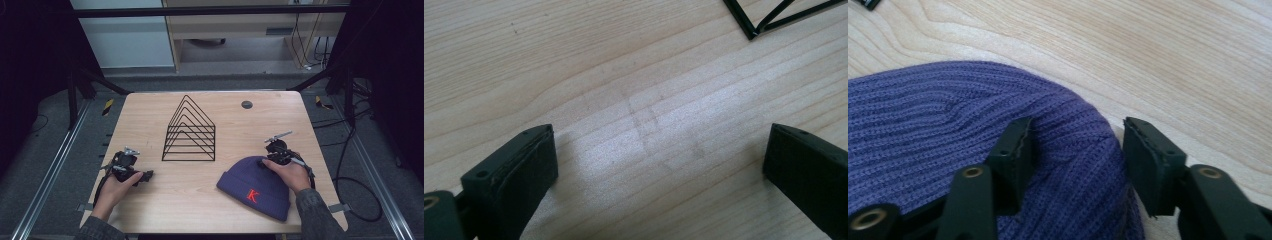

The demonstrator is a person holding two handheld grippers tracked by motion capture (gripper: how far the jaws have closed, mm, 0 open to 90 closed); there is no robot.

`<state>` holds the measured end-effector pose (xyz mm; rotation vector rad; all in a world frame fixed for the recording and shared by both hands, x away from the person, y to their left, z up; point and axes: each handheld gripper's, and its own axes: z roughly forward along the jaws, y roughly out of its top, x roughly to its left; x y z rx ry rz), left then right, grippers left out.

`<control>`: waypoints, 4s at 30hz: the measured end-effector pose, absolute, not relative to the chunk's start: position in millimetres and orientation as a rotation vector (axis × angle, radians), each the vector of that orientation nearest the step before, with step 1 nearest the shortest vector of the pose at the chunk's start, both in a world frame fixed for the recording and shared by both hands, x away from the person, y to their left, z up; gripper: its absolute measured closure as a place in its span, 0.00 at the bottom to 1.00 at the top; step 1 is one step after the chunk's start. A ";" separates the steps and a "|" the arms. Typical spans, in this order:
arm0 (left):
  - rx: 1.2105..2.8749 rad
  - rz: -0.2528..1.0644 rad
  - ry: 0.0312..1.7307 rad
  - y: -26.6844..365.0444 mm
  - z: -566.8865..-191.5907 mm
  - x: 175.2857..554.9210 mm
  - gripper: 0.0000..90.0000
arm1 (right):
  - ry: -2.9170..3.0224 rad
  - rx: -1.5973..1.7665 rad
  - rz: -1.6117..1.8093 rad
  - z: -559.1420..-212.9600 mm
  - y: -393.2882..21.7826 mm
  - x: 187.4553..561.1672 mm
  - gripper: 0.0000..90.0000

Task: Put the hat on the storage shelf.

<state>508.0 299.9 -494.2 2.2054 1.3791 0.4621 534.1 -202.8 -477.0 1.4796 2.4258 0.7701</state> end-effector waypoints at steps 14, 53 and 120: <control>2.208 0.460 1.378 299.8 -494.2 508.4 0.00 | 2.428 1.439 0.819 -476.4 -204.2 529.2 0.81; 2.155 0.461 1.278 303.1 -479.7 504.7 0.07 | 2.342 1.006 1.174 -365.0 -191.3 449.5 0.87; 1.956 0.463 0.783 233.4 -288.6 519.4 0.12 | 2.138 0.763 1.324 -180.7 -102.0 523.2 0.87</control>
